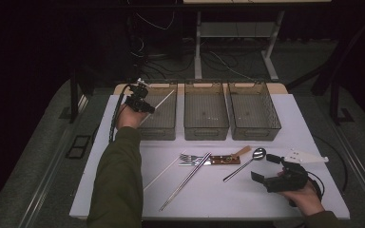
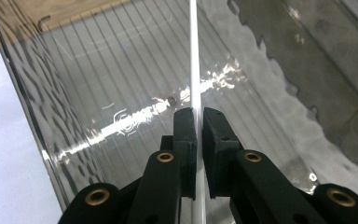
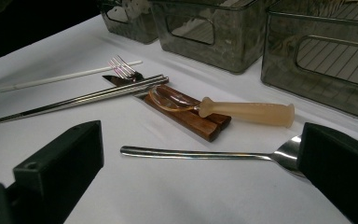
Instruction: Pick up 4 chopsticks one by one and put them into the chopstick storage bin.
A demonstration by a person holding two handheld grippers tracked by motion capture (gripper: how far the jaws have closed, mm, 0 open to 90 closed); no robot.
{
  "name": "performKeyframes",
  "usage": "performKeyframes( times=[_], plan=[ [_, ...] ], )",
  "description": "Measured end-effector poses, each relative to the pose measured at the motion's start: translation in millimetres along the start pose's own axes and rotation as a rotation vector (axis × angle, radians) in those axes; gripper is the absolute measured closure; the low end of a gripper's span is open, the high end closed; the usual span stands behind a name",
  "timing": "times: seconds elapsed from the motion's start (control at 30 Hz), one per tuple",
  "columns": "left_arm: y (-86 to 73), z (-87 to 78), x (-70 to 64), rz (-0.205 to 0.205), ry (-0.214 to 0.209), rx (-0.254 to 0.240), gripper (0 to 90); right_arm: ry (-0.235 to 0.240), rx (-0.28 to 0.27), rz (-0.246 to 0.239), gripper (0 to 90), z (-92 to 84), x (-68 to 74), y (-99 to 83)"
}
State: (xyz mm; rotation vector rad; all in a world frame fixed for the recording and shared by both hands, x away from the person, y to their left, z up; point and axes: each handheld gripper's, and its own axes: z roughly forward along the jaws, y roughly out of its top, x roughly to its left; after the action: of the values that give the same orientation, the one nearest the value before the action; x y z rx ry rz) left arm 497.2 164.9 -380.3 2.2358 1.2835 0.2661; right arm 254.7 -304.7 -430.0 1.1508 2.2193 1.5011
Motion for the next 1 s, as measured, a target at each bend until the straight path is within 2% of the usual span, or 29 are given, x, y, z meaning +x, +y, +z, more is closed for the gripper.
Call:
performKeyframes(
  times=[0.07, 0.13, 0.27, 0.4, 0.5, 0.57, 0.63, 0.67, 0.77, 0.83, 0.87, 0.9, 1.0],
  plan=[
    [-1.6, 1.9, -0.1, 0.001, -0.003, 0.001, 82.0, 0.001, 0.000, -0.002, 1.0, 0.1, 0.1, 0.0],
    [-2.6, 1.4, -0.1, -0.001, 0.006, -0.028, 69.8, 0.002, 0.001, -0.001, 1.0, 0.2, 0.5, 0.1],
    [-2.9, -2.3, -1.9, 0.006, -0.004, -0.058, 62.0, 0.001, 0.002, 0.003, 1.0, 0.0, 0.7, 0.2],
    [-5.5, -8.9, -3.8, 0.016, -0.056, -0.110, 57.1, 0.002, 0.004, -0.001, 1.0, 0.4, 0.2, 0.1],
    [-8.4, -16.3, -7.3, 0.029, -0.058, -0.149, 52.6, 0.003, 0.006, 0.000, 1.0, 0.4, 0.9, 0.2],
    [-10.2, -21.9, -8.5, 0.024, -0.076, -0.179, 49.7, 0.001, 0.004, -0.003, 0.9, 0.3, 0.9, 0.2],
    [-11.7, -27.3, -10.4, 0.032, -0.088, -0.189, 47.1, 0.004, 0.007, -0.004, 1.0, 0.4, 1.0, 0.0],
    [-12.4, -30.3, -11.1, 0.053, -0.087, -0.191, 46.2, 0.005, 0.009, -0.003, 1.0, 0.6, 1.0, -0.2],
    [-15.9, -40.1, -16.2, 0.043, -0.105, -0.222, 44.1, 0.005, 0.010, -0.007, 1.0, 1.3, 0.3, -0.5],
    [-17.5, -45.9, -17.4, 0.065, -0.121, -0.236, 39.6, 0.003, 0.015, -0.006, 1.0, 2.1, 0.0, -0.5],
    [-18.9, -48.0, -20.4, 0.049, -0.121, -0.237, 39.6, 0.003, 0.015, -0.006, 1.0, 2.1, 0.0, -0.5],
    [-19.4, -50.2, -21.1, 0.075, -0.119, -0.228, 37.5, 0.003, 0.015, -0.006, 1.0, 2.3, 0.0, -0.5],
    [-24.3, -54.4, -28.1, 0.084, -0.127, -0.240, 35.5, 0.002, 0.015, -0.007, 1.0, 2.5, -0.2, -0.5]
  ],
)
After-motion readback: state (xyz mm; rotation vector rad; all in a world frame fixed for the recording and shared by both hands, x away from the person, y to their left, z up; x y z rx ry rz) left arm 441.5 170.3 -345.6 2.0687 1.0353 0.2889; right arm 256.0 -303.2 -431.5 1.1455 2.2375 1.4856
